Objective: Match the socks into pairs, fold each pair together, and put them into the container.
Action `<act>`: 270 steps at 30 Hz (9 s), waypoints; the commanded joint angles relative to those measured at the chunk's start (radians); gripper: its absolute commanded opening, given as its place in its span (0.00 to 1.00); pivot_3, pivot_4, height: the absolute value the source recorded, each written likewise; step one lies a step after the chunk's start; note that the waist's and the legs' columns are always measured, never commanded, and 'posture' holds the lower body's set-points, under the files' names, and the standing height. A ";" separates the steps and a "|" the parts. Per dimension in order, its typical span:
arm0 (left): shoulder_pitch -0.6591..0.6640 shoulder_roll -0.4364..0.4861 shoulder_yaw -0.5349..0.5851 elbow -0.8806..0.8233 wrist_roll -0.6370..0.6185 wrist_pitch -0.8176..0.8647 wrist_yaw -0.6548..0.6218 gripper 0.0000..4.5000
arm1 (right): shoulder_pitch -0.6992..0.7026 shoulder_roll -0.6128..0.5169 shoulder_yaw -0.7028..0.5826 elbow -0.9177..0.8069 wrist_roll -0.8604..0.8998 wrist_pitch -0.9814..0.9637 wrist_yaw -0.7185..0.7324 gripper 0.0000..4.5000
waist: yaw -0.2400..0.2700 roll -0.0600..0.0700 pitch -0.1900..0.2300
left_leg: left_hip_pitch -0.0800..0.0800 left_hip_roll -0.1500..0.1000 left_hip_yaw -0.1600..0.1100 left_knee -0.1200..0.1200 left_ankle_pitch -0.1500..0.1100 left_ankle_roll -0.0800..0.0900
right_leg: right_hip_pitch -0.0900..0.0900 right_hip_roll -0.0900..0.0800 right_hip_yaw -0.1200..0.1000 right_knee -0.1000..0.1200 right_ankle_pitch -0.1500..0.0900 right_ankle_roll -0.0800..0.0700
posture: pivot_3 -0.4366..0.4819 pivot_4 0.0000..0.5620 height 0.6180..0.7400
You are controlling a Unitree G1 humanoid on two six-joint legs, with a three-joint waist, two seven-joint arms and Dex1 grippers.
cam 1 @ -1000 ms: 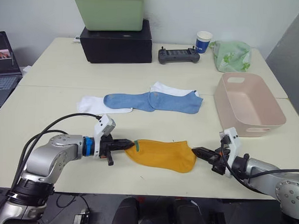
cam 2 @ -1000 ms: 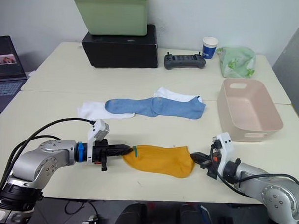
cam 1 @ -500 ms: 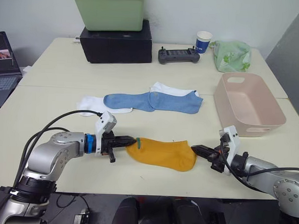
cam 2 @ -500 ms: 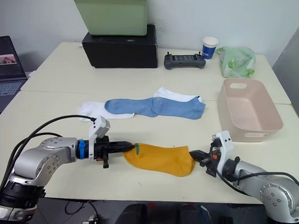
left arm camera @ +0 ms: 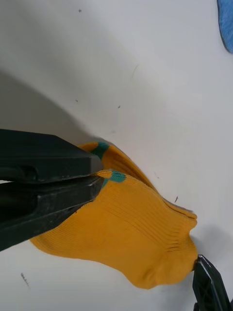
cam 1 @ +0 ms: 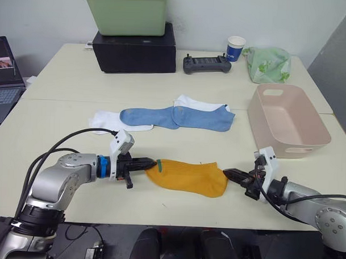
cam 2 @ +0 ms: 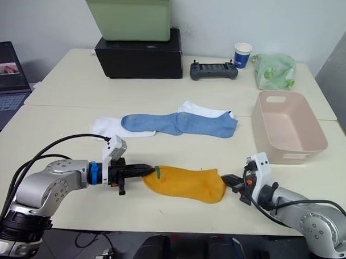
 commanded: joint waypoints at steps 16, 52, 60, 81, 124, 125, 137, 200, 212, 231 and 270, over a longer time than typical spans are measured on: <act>-0.075 -0.103 -0.101 -0.055 0.139 -0.323 -0.030 0.38 | -0.138 -0.107 0.357 0.012 -0.549 -0.567 0.379 0.25 | 0.003 0.000 0.000 | 0.000 -0.001 0.000 0.002 0.000 0.000 | 0.001 0.000 0.000 -0.001 0.000 0.000 | 0.48 0.27 1.00; 0.102 -0.057 -0.149 0.069 0.331 -0.538 -0.052 0.01 | -0.008 -0.137 0.387 0.225 -0.803 -0.745 0.566 0.00 | 0.003 0.000 -0.001 | 0.005 0.000 -0.002 0.002 0.000 0.000 | 0.006 0.000 -0.002 0.001 0.001 -0.001 | 0.48 0.27 1.00; 0.106 -0.057 -0.090 -0.015 0.234 -0.477 -0.049 0.01 | 0.011 -0.159 0.172 0.112 -0.513 -0.541 0.593 0.00 | 0.002 0.000 -0.001 | 0.008 0.000 -0.001 0.002 0.000 0.000 | 0.009 0.000 -0.002 0.001 0.000 0.000 | 0.48 0.27 1.00; 0.181 -0.008 -0.013 -0.208 0.115 -0.438 -0.076 0.91 | -0.129 -0.097 0.226 0.162 -0.437 -0.166 0.477 0.77 | -0.001 0.000 -0.001 | 0.006 0.001 -0.001 0.002 0.000 0.000 | 0.006 0.001 0.000 0.000 0.000 0.000 | 0.48 0.27 1.00; -0.080 -0.276 -0.373 0.171 0.409 -0.471 -0.036 0.01 | -0.353 -0.189 0.144 0.302 -0.200 -0.016 0.819 0.00 | 0.002 0.001 -0.001 | 0.003 -0.001 -0.002 0.003 0.001 0.001 | 0.006 0.002 -0.002 0.000 0.001 -0.001 | 0.48 0.27 1.00; -0.079 -0.277 -0.368 0.171 0.407 -0.470 -0.033 0.01 | -0.369 -0.159 0.136 0.289 -0.162 0.017 0.796 0.00 | 0.001 0.001 -0.001 | 0.003 -0.001 -0.002 0.003 0.001 0.001 | 0.006 0.002 -0.002 0.000 0.001 -0.001 | 0.48 0.27 1.00; -0.069 -0.256 -0.274 0.081 0.327 -0.366 -0.012 0.01 | -0.452 0.147 0.253 0.360 -0.195 0.020 0.586 0.00 | 0.000 0.001 -0.001 | 0.003 -0.001 -0.002 0.003 0.001 0.001 | 0.005 0.002 -0.003 0.001 0.001 -0.001 | 0.48 0.27 1.00; 0.006 -0.093 -0.203 0.135 0.350 -0.588 -0.087 0.00 | -0.389 0.167 0.173 0.283 -0.326 0.304 0.387 0.93 | -0.003 0.001 -0.002 | 0.003 0.001 -0.002 0.002 0.001 0.001 | 0.004 0.002 -0.002 0.002 0.002 -0.002 | 0.48 0.27 1.00; 0.009 -0.092 -0.187 0.128 0.342 -0.592 -0.085 0.00 | -0.448 0.483 0.018 0.434 -0.298 0.506 0.222 0.93 | -0.010 0.002 -0.002 | 0.003 0.002 -0.002 0.001 0.001 0.001 | 0.003 0.002 -0.001 0.002 0.002 -0.002 | 0.48 0.27 1.00; 0.028 -0.087 -0.155 0.079 0.290 -0.557 -0.092 0.00 | -0.417 0.410 0.161 0.445 -0.329 0.321 0.242 0.02 | -0.025 0.000 -0.004 | 0.003 0.002 -0.001 0.001 0.000 0.001 | 0.002 0.003 -0.001 0.003 0.001 -0.002 | 0.48 0.27 1.00; -0.733 -0.444 -0.104 0.051 0.004 -0.137 0.213 0.99 | -0.709 -0.536 0.145 0.769 -0.952 -0.844 0.473 0.00 | -0.001 0.002 -0.001 | -0.015 0.000 0.009 0.003 0.002 -0.002 | -0.016 0.006 0.003 -0.001 0.002 -0.001 | 0.48 0.27 1.00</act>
